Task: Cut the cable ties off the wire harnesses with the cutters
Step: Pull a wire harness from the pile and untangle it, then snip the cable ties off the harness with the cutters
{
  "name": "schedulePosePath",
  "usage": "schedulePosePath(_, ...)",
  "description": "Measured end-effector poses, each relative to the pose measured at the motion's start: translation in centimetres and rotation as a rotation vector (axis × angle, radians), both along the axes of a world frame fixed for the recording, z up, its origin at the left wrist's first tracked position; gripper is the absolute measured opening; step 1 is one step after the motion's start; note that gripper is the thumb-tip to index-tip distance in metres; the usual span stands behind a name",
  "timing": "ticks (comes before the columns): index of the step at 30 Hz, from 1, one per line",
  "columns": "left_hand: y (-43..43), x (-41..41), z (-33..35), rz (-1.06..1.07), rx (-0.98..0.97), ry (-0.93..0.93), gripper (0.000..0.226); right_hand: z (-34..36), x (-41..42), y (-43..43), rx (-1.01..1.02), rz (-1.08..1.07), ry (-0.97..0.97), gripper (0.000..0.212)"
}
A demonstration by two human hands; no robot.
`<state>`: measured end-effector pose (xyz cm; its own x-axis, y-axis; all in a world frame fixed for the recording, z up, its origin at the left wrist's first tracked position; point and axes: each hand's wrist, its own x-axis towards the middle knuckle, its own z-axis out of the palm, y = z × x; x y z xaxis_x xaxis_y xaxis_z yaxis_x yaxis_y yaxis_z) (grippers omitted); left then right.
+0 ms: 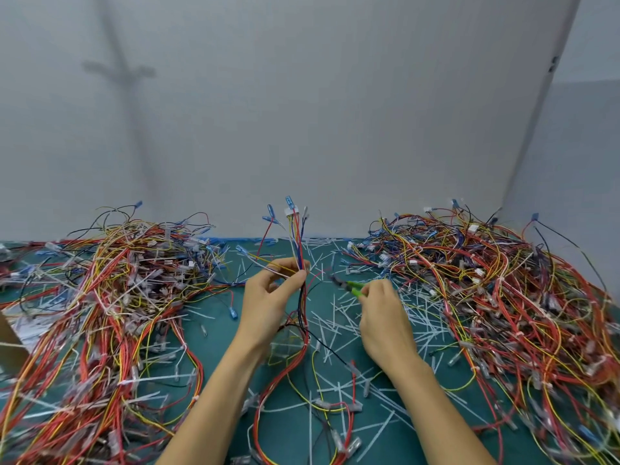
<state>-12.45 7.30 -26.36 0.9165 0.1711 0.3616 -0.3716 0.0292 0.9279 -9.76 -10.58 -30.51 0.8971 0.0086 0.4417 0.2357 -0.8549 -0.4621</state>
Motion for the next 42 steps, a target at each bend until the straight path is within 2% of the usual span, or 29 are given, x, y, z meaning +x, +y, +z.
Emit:
schedulePosePath(4,0.4,0.0,0.0,-0.100,-0.002,-0.030,0.019,1.3,-0.4,-0.6,0.324,0.034,-0.146,0.007)
schedulePosePath(7,0.5,0.1,0.0,-0.162,-0.037,-0.023,0.022,1.8,-0.6,-0.6,0.597,0.079,-0.043,0.018)
schedulePosePath(11,0.4,0.4,-0.1,-0.149,-0.161,-0.006,0.022,2.6,-1.1,0.0,1.013,0.255,0.149,0.020)
schedulePosePath(16,0.9,0.6,0.5,-0.142,-0.370,-0.034,0.032,2.7,-1.0,-0.6,1.211,0.321,0.308,0.028)
schedulePosePath(19,1.5,0.8,0.9,-0.120,-0.521,-0.048,0.026,2.7,-1.0,-1.0,1.394,0.394,0.373,0.030)
schedulePosePath(21,1.8,0.9,0.9,-0.111,-0.527,-0.031,0.026,2.8,-1.1,-1.0,1.479,0.421,0.387,0.030)
schedulePosePath(28,1.7,0.6,0.7,-0.243,-0.345,0.050,0.031,2.6,-0.9,-1.3,1.298,0.241,0.154,0.024)
schedulePosePath(35,1.3,0.3,1.0,-0.268,-0.263,0.068,0.027,3.1,-1.3,-0.8,1.115,0.363,0.177,0.024)
schedulePosePath(42,1.2,0.7,0.7,-0.264,-0.321,0.053,0.020,3.9,-2.3,0.6,0.972,0.442,0.147,0.012)
